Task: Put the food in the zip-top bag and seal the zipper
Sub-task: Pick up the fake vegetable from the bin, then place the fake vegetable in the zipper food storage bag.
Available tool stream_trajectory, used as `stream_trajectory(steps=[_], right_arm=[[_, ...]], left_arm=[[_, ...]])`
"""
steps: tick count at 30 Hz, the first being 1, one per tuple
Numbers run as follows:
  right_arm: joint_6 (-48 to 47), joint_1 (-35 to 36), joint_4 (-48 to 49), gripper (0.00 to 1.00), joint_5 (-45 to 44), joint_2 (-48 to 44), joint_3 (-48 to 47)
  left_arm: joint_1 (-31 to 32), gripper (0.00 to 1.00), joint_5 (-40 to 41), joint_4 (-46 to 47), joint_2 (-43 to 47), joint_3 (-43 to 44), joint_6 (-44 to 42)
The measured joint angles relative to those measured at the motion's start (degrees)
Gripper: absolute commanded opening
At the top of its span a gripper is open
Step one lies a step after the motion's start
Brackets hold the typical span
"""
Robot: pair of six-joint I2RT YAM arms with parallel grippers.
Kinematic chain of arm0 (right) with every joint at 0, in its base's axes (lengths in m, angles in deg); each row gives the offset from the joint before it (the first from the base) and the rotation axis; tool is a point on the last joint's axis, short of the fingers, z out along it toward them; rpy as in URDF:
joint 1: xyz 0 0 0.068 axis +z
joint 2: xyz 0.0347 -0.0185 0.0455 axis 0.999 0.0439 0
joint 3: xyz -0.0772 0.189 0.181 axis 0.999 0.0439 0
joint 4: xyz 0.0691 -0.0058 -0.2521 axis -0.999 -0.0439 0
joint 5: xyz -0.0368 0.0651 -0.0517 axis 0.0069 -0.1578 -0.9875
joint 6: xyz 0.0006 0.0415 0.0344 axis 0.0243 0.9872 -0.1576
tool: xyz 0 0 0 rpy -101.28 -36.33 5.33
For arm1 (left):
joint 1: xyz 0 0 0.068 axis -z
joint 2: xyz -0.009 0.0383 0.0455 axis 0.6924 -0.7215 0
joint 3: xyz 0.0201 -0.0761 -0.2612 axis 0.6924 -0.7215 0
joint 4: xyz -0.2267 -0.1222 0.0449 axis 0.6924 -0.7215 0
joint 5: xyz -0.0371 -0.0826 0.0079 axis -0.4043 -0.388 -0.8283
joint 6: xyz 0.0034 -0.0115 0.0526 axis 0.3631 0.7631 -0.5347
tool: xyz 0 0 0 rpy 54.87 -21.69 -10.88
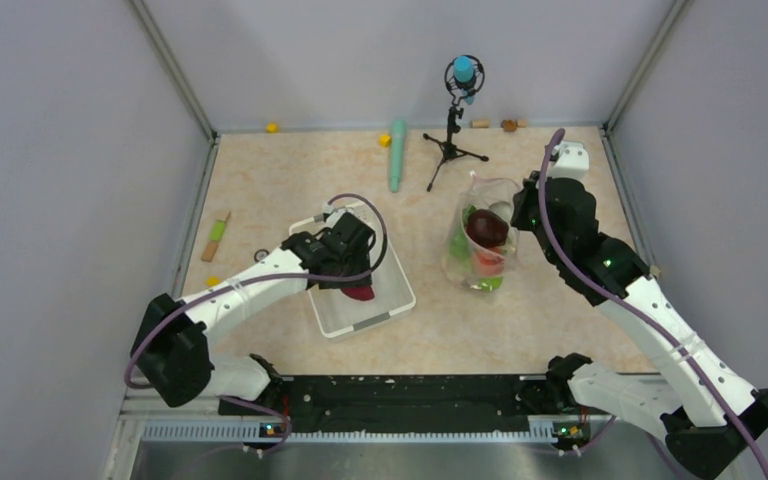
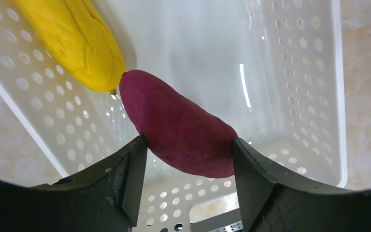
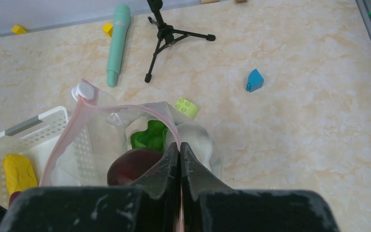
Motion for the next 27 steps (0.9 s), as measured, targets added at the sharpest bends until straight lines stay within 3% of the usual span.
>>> stream_trajectory(steps=[18, 27], right_arm=[[-0.7, 0.0, 0.0, 0.00, 3.6, 0.3, 0.0], [-1.1, 0.0, -1.5, 0.00, 8.6, 2.3, -0.4]], left_arm=[[0.0, 0.00, 2.2, 1.9, 11.6, 0.0, -7.8], [0.0, 0.00, -5.9, 14.3, 18.9, 0.7, -16.2]])
